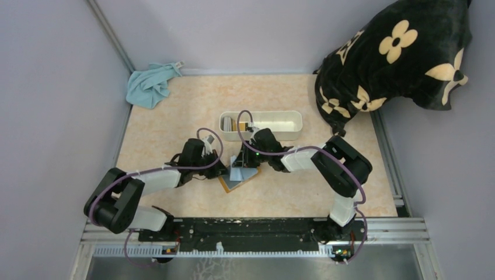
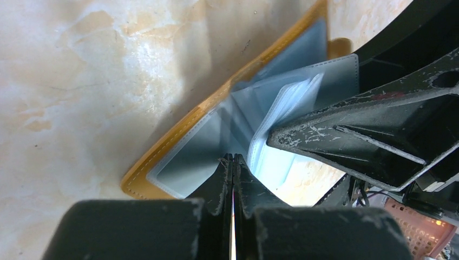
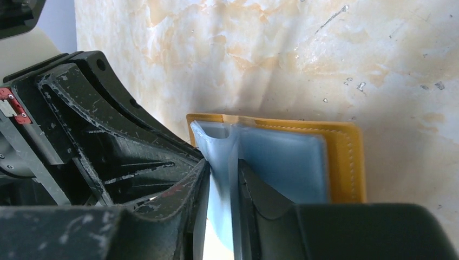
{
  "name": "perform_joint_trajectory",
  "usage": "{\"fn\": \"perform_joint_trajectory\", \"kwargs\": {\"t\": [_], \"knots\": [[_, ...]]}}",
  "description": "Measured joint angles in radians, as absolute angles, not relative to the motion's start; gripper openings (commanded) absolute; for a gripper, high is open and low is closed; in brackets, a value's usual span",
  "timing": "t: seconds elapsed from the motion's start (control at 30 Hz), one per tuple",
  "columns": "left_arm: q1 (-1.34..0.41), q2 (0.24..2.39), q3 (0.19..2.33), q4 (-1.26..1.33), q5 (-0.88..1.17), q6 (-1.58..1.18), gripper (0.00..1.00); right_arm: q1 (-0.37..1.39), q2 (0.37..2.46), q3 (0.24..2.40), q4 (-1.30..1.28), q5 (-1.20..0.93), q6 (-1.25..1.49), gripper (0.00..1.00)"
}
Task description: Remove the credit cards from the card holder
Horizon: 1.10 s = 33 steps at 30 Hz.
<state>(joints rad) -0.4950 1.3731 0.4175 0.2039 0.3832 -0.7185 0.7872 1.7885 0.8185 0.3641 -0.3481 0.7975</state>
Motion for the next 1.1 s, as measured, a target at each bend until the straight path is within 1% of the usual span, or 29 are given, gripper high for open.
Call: {"fn": "perform_joint_trajectory", "kwargs": {"t": [0.17, 0.27, 0.5, 0.77, 0.83, 0.87, 0.9, 0.97, 1.03, 1.07, 1.1], "knots": [[-0.505, 1.382, 0.418, 0.227, 0.399, -0.733, 0.00, 0.787, 1.789, 0.816, 0.376, -0.364, 0.799, 0.41], [-0.508, 1.383, 0.419, 0.234, 0.408, -0.741, 0.00, 0.787, 1.789, 0.811, 0.382, -0.368, 0.801, 0.47], [-0.509, 1.382, 0.428, 0.246, 0.419, -0.752, 0.00, 0.787, 1.753, 0.789, 0.373, -0.349, 0.792, 0.48], [-0.516, 1.414, 0.466, 0.261, 0.424, -0.755, 0.00, 0.777, 1.574, 0.776, 0.285, -0.243, 0.725, 0.47], [-0.522, 1.451, 0.485, 0.274, 0.428, -0.757, 0.00, 0.769, 1.543, 0.773, 0.269, -0.218, 0.709, 0.42], [-0.525, 1.466, 0.493, 0.277, 0.430, -0.760, 0.00, 0.768, 1.533, 0.772, 0.260, -0.207, 0.704, 0.38], [-0.530, 1.485, 0.502, 0.283, 0.431, -0.763, 0.00, 0.765, 1.524, 0.770, 0.254, -0.199, 0.698, 0.31], [-0.540, 1.514, 0.521, 0.290, 0.432, -0.766, 0.00, 0.762, 1.506, 0.758, 0.240, -0.183, 0.683, 0.13], [-0.547, 1.539, 0.540, 0.301, 0.437, -0.767, 0.00, 0.762, 1.499, 0.751, 0.225, -0.175, 0.673, 0.03], [-0.550, 1.553, 0.551, 0.310, 0.440, -0.768, 0.00, 0.762, 1.499, 0.749, 0.218, -0.173, 0.670, 0.00], [-0.550, 1.568, 0.562, 0.317, 0.444, -0.769, 0.00, 0.762, 1.499, 0.746, 0.214, -0.173, 0.666, 0.00]]}}
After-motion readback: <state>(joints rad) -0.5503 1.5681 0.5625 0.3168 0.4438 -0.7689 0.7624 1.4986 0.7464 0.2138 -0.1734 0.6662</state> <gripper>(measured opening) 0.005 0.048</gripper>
